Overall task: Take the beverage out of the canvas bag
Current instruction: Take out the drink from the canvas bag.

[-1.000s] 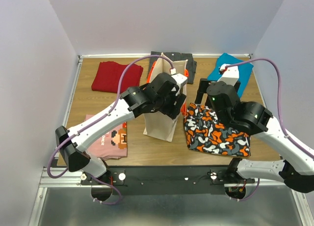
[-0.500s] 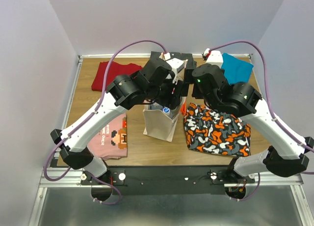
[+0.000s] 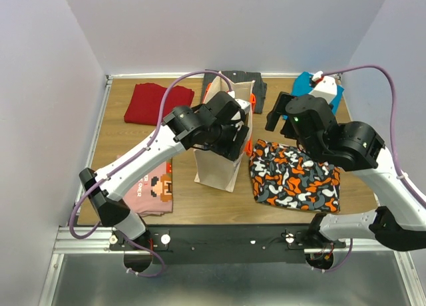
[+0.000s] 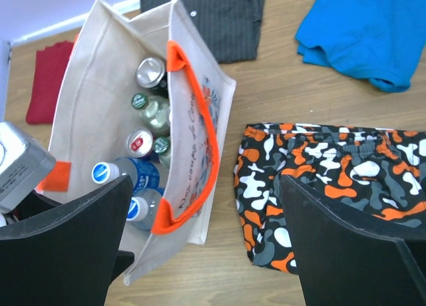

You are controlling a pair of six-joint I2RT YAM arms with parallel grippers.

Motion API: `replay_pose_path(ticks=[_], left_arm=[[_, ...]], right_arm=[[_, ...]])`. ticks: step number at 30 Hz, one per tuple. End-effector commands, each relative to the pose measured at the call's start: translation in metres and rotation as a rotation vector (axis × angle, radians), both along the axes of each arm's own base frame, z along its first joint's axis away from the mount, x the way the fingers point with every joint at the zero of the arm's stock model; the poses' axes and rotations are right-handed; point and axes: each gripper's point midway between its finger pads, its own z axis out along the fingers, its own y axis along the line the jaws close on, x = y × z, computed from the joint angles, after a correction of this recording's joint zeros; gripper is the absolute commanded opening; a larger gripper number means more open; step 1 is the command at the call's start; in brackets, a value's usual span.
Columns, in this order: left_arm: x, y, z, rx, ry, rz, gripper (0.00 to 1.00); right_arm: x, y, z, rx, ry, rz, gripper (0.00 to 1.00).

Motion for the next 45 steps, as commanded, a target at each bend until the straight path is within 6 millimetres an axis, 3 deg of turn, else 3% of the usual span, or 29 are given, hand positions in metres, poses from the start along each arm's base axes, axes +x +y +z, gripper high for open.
replay_pose_path(ticks=[1,10,16,22,33,42,45], left_arm=[[0.008,-0.008,-0.010,-0.010,0.022,-0.007,0.75],[0.027,0.000,-0.024,-0.004,0.040,0.018,0.75],[0.037,-0.006,-0.027,-0.004,0.048,0.009,0.72],[0.031,-0.009,-0.024,-0.023,0.066,-0.018,0.70],[0.020,0.005,-0.048,0.039,0.106,-0.020,0.67],[0.023,0.001,-0.054,0.028,0.103,-0.015,0.66],[0.026,-0.002,-0.053,0.024,0.103,-0.017,0.58]], right_arm=[[-0.005,-0.027,0.000,0.020,-0.044,-0.114,1.00],[-0.009,-0.034,-0.011,0.018,-0.028,-0.127,1.00],[-0.006,-0.030,-0.012,-0.012,-0.026,-0.113,1.00],[-0.004,-0.028,-0.012,-0.025,-0.025,-0.109,1.00],[-0.005,-0.028,-0.012,-0.024,-0.020,-0.109,1.00],[-0.007,-0.032,-0.012,-0.030,-0.018,-0.117,1.00],[-0.007,-0.032,-0.012,-0.032,-0.019,-0.117,1.00]])
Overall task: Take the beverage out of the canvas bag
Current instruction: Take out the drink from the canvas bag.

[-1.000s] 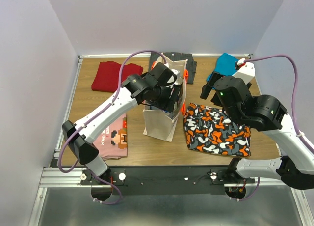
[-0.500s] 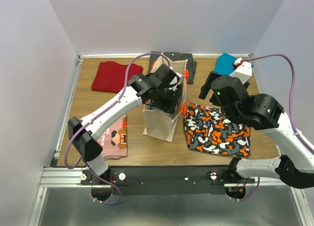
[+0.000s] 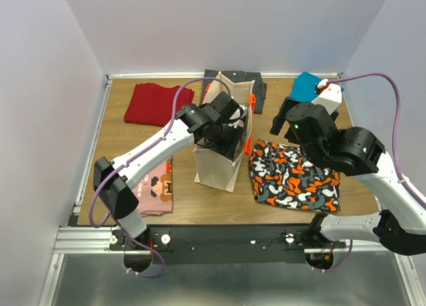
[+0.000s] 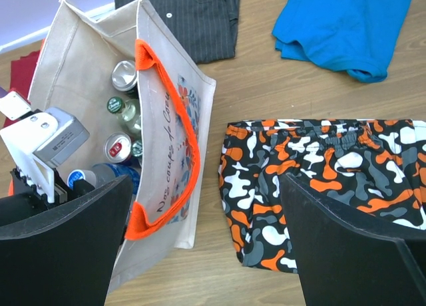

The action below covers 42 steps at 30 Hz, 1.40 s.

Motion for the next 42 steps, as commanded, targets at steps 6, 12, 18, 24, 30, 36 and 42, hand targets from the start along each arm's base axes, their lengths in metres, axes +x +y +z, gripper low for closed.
replay_pose_path(ticks=[6,12,18,24,30,36,42], left_arm=[[0.000,-0.007,0.013,-0.048,-0.012,-0.022,0.34],[-0.003,-0.007,0.013,-0.058,-0.001,-0.036,0.08],[-0.001,-0.013,0.025,-0.074,-0.010,-0.055,0.00],[0.005,-0.019,0.046,-0.090,-0.032,-0.072,0.00],[0.009,-0.022,0.064,-0.100,-0.056,-0.082,0.00],[0.009,-0.024,0.068,-0.106,-0.058,-0.092,0.00],[0.009,-0.023,0.070,-0.107,-0.062,-0.092,0.00]], right_arm=[[-0.001,-0.009,0.003,-0.036,-0.010,-0.030,1.00],[0.000,-0.010,0.003,-0.040,-0.015,-0.037,1.00],[0.000,-0.010,0.001,-0.042,-0.010,-0.035,1.00],[0.000,-0.009,0.002,-0.040,-0.013,-0.036,1.00],[0.000,-0.008,0.002,-0.041,-0.011,-0.033,1.00],[0.001,-0.009,0.003,-0.038,-0.015,-0.035,1.00],[0.003,-0.007,0.005,-0.055,-0.017,-0.028,1.00]])
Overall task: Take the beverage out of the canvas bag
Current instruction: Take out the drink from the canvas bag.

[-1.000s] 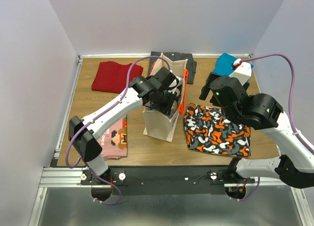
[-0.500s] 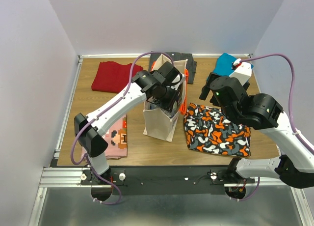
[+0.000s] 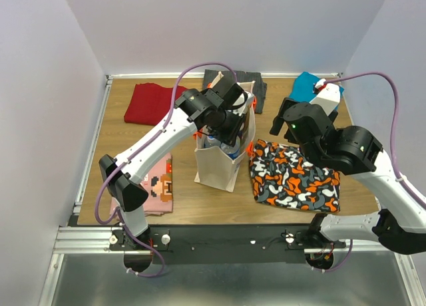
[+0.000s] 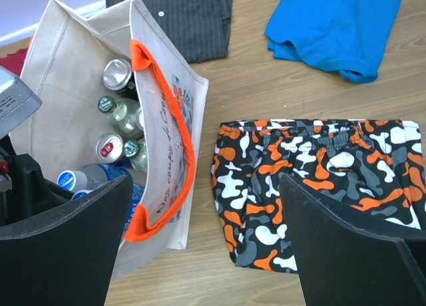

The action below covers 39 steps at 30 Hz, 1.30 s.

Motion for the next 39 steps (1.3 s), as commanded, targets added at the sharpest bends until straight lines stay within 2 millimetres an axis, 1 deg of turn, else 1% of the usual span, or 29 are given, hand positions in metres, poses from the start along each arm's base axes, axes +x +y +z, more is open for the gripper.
replay_pose_path(ticks=[1,8,11,12,15,20,25,26,27,29,30,32,33,34,35,36,37,38,39], left_arm=[[-0.005,-0.012,0.021,-0.081,-0.009,-0.044,0.00],[-0.005,-0.012,0.023,-0.081,-0.009,-0.041,0.00],[-0.003,-0.014,0.033,-0.099,-0.022,-0.038,0.00],[-0.003,-0.013,0.041,-0.108,-0.034,-0.037,0.00],[-0.003,-0.014,0.050,-0.117,-0.039,-0.034,0.00],[-0.003,-0.012,0.060,-0.136,-0.050,-0.006,0.00],[-0.002,-0.012,0.069,-0.165,-0.071,0.017,0.00],[-0.002,-0.011,0.072,-0.176,-0.080,0.022,0.00],[-0.001,-0.010,0.079,-0.186,-0.097,0.027,0.00],[0.004,-0.009,0.082,-0.181,-0.117,0.047,0.00],[0.005,-0.008,0.083,-0.178,-0.120,0.057,0.00],[0.006,-0.005,0.085,-0.181,-0.133,0.069,0.00],[0.007,-0.005,0.084,-0.183,-0.138,0.075,0.00],[0.007,-0.004,0.085,-0.190,-0.145,0.084,0.00],[0.006,-0.003,0.090,-0.203,-0.158,0.089,0.00],[0.010,-0.004,0.091,-0.215,-0.181,0.096,0.00],[0.012,-0.003,0.095,-0.227,-0.196,0.108,0.00],[0.011,0.000,0.103,-0.247,-0.218,0.112,0.00],[0.014,-0.002,0.110,-0.271,-0.244,0.113,0.00]], right_arm=[[0.003,-0.003,0.008,-0.029,-0.027,-0.016,1.00],[0.005,0.001,0.008,-0.033,-0.024,-0.007,1.00],[0.004,-0.001,0.010,-0.031,-0.029,-0.009,1.00],[0.005,-0.001,0.010,-0.030,-0.030,-0.012,1.00],[0.004,-0.002,0.010,-0.034,-0.029,-0.010,1.00],[0.004,0.001,0.006,-0.046,-0.015,0.005,1.00],[0.004,-0.001,0.010,-0.057,-0.028,0.011,1.00],[0.006,0.000,0.009,-0.056,-0.036,0.012,1.00],[0.005,-0.003,0.010,-0.066,-0.045,0.018,1.00],[0.006,-0.003,0.011,-0.059,-0.068,0.016,1.00],[0.006,-0.005,0.006,-0.073,-0.068,0.016,1.00],[0.008,-0.002,0.006,-0.059,-0.091,0.023,1.00],[0.009,-0.002,-0.002,-0.083,-0.087,0.028,1.00],[0.008,-0.005,-0.002,-0.074,-0.101,0.030,1.00],[0.010,-0.002,0.002,-0.047,-0.129,0.034,1.00],[0.010,-0.001,0.002,-0.048,-0.139,0.044,1.00],[0.009,-0.003,-0.006,-0.049,-0.140,0.048,1.00],[0.008,-0.003,-0.007,-0.034,-0.149,0.054,1.00],[0.009,0.003,-0.007,-0.006,-0.162,0.073,1.00]])
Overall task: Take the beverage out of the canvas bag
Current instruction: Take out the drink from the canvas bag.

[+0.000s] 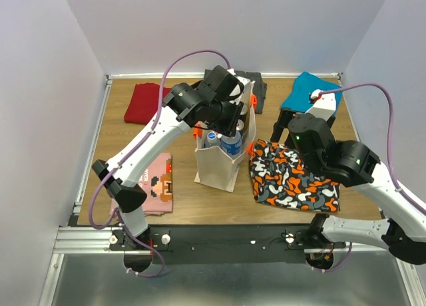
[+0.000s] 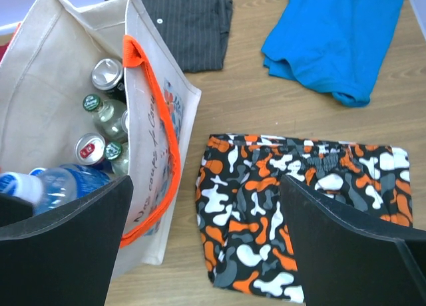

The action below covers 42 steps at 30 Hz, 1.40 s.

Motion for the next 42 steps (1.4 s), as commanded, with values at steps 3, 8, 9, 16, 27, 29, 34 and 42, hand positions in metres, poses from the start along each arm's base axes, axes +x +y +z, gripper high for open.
replay_pose_path(ticks=[3,8,9,16,27,29,34,42], left_arm=[[0.007,-0.001,0.077,-0.249,-0.242,0.039,0.00],[0.000,0.008,0.089,-0.287,-0.288,0.032,0.00],[0.000,0.010,0.087,-0.276,-0.291,0.036,0.00],[-0.005,0.028,0.089,-0.278,-0.337,0.073,0.00],[0.002,0.048,0.133,-0.299,-0.475,0.136,0.00],[0.004,0.050,0.141,-0.307,-0.496,0.146,0.00],[0.004,0.056,0.167,-0.340,-0.559,0.155,0.00],[0.001,0.062,0.190,-0.377,-0.614,0.157,0.00]], right_arm=[[0.002,0.013,-0.001,0.096,-0.105,0.075,1.00],[0.000,0.017,-0.014,0.085,-0.096,0.113,1.00],[-0.001,0.018,-0.018,0.075,-0.088,0.121,1.00],[-0.004,0.023,-0.037,0.066,-0.055,0.158,1.00],[-0.010,0.023,-0.044,0.052,-0.028,0.192,1.00],[-0.010,0.023,-0.045,0.048,-0.025,0.192,1.00],[-0.008,0.027,-0.048,0.053,-0.028,0.197,1.00],[-0.006,0.032,-0.059,0.045,-0.010,0.202,1.00]])
